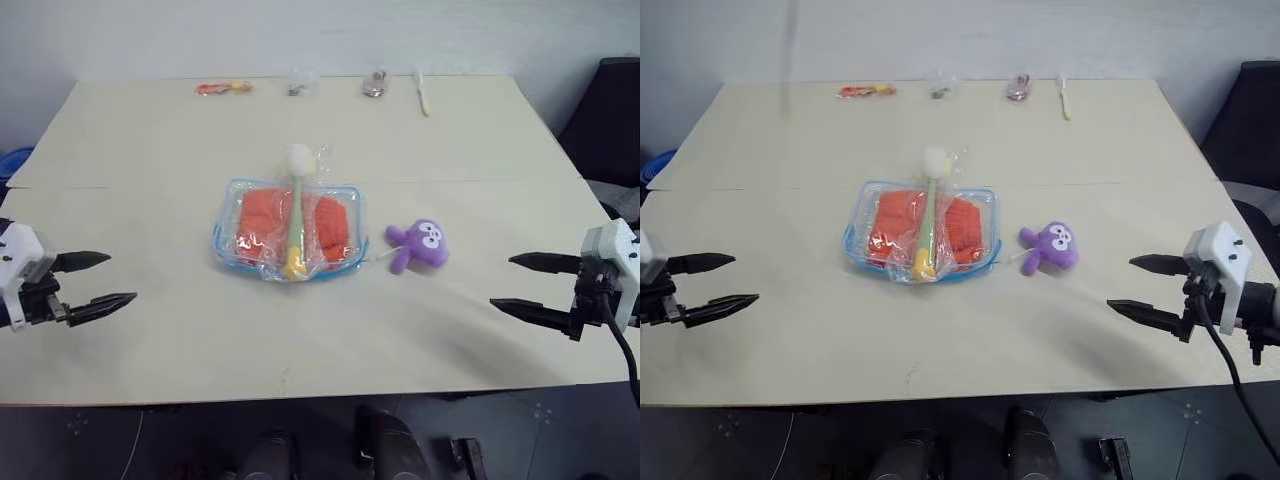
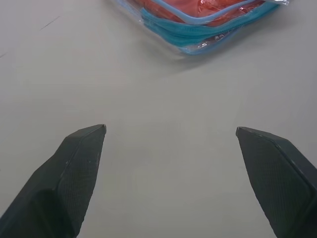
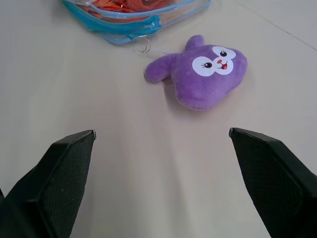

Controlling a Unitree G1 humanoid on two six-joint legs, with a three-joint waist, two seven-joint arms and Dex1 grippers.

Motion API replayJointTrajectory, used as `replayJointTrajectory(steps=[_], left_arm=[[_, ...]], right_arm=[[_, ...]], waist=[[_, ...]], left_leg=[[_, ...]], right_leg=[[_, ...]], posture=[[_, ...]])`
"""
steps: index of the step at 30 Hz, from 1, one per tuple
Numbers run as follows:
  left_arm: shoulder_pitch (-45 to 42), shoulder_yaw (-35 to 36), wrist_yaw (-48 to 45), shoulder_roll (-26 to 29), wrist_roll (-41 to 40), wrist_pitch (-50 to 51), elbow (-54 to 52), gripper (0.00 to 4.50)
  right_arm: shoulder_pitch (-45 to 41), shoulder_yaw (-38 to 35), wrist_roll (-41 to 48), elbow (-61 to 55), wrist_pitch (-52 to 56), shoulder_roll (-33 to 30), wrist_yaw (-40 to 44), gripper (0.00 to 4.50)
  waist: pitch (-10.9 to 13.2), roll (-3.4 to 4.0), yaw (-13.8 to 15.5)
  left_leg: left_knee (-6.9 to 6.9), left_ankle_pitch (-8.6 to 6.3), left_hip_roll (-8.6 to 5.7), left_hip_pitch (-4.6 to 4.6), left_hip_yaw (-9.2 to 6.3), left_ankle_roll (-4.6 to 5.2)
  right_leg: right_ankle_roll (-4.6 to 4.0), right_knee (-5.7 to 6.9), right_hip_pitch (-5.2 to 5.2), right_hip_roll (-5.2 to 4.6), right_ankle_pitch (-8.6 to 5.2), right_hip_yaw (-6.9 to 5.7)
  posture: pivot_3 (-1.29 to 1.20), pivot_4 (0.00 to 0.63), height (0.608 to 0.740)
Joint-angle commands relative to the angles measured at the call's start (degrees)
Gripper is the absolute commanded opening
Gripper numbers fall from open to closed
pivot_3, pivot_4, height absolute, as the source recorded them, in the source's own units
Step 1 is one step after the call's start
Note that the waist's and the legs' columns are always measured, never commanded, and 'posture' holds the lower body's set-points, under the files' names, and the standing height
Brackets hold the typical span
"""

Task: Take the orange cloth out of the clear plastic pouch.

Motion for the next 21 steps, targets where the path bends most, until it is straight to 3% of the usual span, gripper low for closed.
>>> replayJointTrajectory(steps=[1, 21], left_arm=[[-0.74, 0.67, -0.08, 0.42, -0.22, -0.37, -0.47, 4.47], [-2.04, 0.64, -0.35, -0.3, -2.23, 1.49, -0.77, 4.47]], right_arm=[[-0.53, -0.81, 0.3, -0.96, -0.43, 0.42, -0.44, 4.5], [-1.18, -0.01, -0.86, -0.41, -0.33, 2.15, -3.13, 4.5]], waist=[[0.0, 0.0, 0.0], [0.0, 0.0, -0.02]], left_leg=[[0.0, 0.0, 0.0, 0.0, 0.0, 0.0], [0.04, 0.0, -0.01, 0.0, 0.03, -0.01]], right_leg=[[0.0, 0.0, 0.0, 0.0, 0.0, 0.0], [0.0, 0.03, 0.01, 0.02, 0.0, -0.01]], posture=[[0.0, 0.15, 0.74], [0.0, 0.15, 0.74]])
